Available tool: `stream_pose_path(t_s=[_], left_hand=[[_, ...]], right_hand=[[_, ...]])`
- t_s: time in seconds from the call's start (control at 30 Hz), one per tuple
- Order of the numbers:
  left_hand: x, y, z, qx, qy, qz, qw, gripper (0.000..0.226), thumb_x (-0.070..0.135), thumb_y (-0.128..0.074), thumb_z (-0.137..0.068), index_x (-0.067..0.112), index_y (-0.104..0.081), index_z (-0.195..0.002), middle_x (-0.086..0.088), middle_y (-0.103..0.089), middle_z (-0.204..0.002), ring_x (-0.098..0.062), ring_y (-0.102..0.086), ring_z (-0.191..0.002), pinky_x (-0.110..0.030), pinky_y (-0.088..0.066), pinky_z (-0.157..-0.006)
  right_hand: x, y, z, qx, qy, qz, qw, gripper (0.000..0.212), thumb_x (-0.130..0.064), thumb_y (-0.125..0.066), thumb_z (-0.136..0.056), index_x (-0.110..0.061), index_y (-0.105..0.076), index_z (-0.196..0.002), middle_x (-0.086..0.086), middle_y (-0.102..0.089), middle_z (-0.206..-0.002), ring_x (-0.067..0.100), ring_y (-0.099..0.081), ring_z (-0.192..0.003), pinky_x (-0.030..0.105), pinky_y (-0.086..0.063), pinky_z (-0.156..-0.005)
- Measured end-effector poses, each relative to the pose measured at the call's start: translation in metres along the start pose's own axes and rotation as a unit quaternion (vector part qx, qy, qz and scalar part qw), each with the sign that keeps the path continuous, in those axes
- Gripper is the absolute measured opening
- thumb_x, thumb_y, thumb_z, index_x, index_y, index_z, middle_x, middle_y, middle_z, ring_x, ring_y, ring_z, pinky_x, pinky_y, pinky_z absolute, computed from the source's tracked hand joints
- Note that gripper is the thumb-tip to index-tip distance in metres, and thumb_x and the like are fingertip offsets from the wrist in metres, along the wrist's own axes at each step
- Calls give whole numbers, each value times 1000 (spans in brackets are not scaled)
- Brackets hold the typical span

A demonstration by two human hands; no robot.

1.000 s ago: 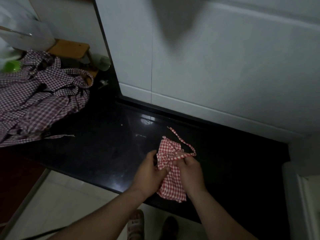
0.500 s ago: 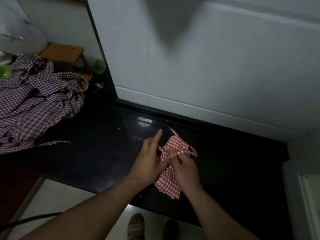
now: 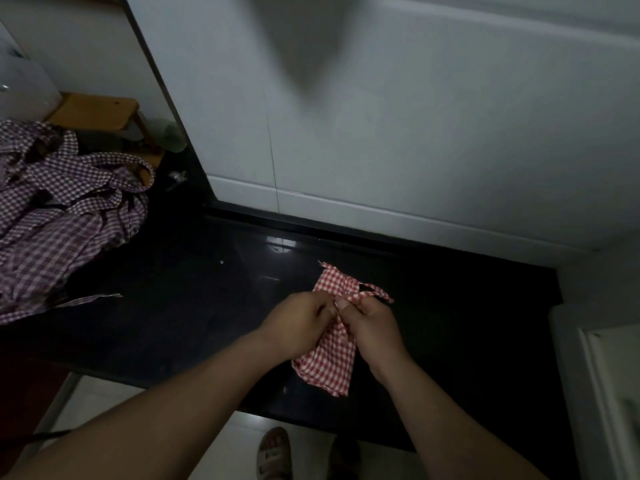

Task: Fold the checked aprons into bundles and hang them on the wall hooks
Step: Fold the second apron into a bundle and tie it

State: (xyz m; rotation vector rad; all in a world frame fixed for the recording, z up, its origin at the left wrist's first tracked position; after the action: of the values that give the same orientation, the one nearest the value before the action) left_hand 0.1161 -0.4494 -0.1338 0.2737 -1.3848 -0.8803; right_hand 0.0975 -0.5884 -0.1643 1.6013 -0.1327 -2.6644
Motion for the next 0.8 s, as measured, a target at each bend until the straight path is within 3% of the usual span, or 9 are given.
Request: stream_pose_path(t_s=[0.1, 0.2, 0.3, 0.4, 0.53, 0.67, 0.8], left_hand=[[3, 3, -4, 10, -22, 4, 1000, 14, 30, -69, -96, 25, -60, -86, 9, -66, -80, -6, -62, -73, -33, -53, -66], [8, 5, -4, -4, -54, 11, 998, 17, 33, -74, -92, 30, -60, -101, 13, -64, -88, -3, -61, -80, -21, -50, -66], [12, 2, -6, -18, -93, -39, 995, 12, 40, -70, -93, 34, -60, -95, 18, -55, -94, 0, -56, -83, -28, -51, -71], [14, 7, -5, 16, -109, -90, 990, 15, 46, -61, -93, 36, -51, -87, 15, -42, -95, -2, -47, -80, -27, -44, -63], [19, 6, -5, 65, -98, -193, 974, 20, 39, -58, -97, 21, -57, -105, 4, -46, -107, -13, -49, -94, -29, -40, -67], [1, 9, -10, 84, -14, -179, 980, 24, 31, -52, -101, 13, -63, -114, -3, -54, -119, -21, -54, -106, -40, -54, -86], [3, 10, -5, 90, -39, -116, 988, 7, 25, -56, -98, 21, -60, -93, 4, -52, -103, -16, -51, -96, -40, -53, -80]], right_hand=[[-3, -1, 3, -31, -7, -27, 999, 13, -15, -64, -99, -10, -75, -105, 4, -79, -100, 21, -75, -96, 33, -59, -86], [-5, -2, 9, -56, -17, -42, 997, 16, -11, -65, -99, -9, -75, -110, 3, -79, -105, 16, -75, -100, 27, -58, -86], [-6, -2, 10, -62, -16, -37, 997, 15, -8, -66, -96, -9, -74, -109, 3, -78, -105, 15, -74, -100, 28, -57, -88], [-5, 1, 13, -33, -12, -33, 999, 13, -7, -69, -94, -10, -74, -105, 3, -78, -102, 16, -74, -98, 32, -58, -91], [5, 1, 20, -1, 12, -26, 1000, 6, -15, -70, -96, -17, -75, -96, 2, -78, -97, 16, -73, -95, 33, -57, -87], [14, -5, 31, 36, 42, -6, 998, 12, -15, -67, -97, -17, -72, -86, 2, -74, -91, 18, -70, -90, 30, -55, -79], [12, -14, 32, 36, 17, -43, 998, 13, -27, -65, -100, -20, -74, -95, -3, -77, -94, 7, -71, -89, 25, -54, -77]])
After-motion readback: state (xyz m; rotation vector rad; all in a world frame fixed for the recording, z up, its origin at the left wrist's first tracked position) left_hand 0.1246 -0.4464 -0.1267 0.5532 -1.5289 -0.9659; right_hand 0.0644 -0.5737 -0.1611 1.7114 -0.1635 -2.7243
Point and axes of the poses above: each hand's wrist, its own z-axis away from the middle knuckle, its own y-axis out of the back of the hand, x = y × z, the point moved 10 cm from there along -z, towards the middle knuckle
